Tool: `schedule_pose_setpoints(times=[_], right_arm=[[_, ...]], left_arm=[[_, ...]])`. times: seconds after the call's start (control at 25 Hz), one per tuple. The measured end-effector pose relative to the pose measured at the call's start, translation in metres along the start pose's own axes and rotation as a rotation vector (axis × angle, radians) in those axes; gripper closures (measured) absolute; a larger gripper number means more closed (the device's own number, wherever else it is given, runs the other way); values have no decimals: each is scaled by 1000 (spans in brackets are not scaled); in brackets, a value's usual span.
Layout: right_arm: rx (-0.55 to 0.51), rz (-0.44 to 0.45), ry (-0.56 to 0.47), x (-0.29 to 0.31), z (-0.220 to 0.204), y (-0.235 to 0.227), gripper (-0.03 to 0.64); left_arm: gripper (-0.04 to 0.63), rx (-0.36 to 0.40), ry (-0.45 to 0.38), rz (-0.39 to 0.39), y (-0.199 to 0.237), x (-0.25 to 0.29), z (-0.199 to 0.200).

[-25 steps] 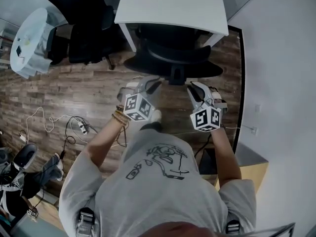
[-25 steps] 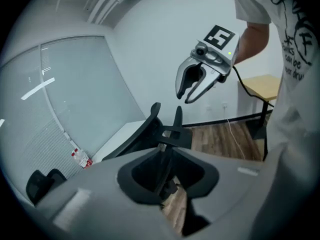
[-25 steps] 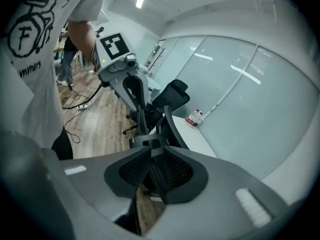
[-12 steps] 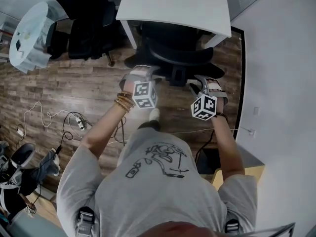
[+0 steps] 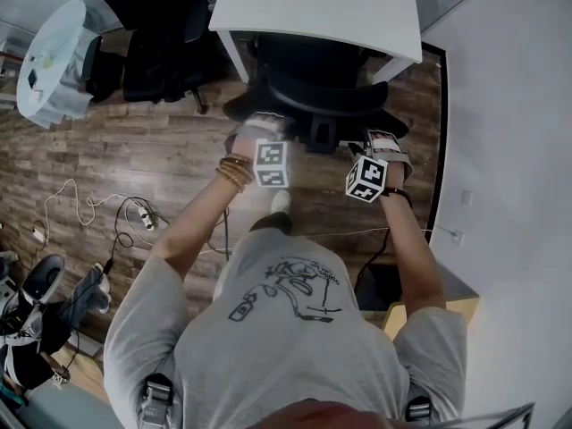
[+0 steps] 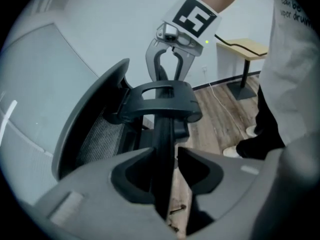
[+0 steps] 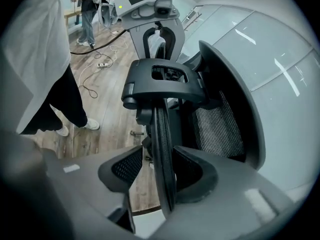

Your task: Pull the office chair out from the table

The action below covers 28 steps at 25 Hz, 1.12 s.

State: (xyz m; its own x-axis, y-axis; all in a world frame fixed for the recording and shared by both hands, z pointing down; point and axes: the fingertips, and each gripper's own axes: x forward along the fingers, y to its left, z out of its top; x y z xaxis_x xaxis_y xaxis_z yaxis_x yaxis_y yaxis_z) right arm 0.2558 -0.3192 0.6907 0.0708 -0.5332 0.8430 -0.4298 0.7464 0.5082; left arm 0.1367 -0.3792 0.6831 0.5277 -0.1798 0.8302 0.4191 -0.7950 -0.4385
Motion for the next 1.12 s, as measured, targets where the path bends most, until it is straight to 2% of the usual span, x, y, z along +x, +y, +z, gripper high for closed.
schedule_pose_setpoints(times=[0.16, 0.24, 0.76, 1.12], right_arm=[[-16, -28, 3, 1, -1, -4, 489], [-24, -25, 6, 1, 0, -4, 498], [10, -9, 32, -8, 1, 13, 503], [24, -5, 9, -19, 13, 32, 506]], left_arm=[[479, 9, -3, -3, 1, 1, 0], [486, 18, 0, 0, -1, 1, -1], [495, 41, 2, -11, -21, -8, 1], [495, 57, 43, -17, -36, -18, -6]])
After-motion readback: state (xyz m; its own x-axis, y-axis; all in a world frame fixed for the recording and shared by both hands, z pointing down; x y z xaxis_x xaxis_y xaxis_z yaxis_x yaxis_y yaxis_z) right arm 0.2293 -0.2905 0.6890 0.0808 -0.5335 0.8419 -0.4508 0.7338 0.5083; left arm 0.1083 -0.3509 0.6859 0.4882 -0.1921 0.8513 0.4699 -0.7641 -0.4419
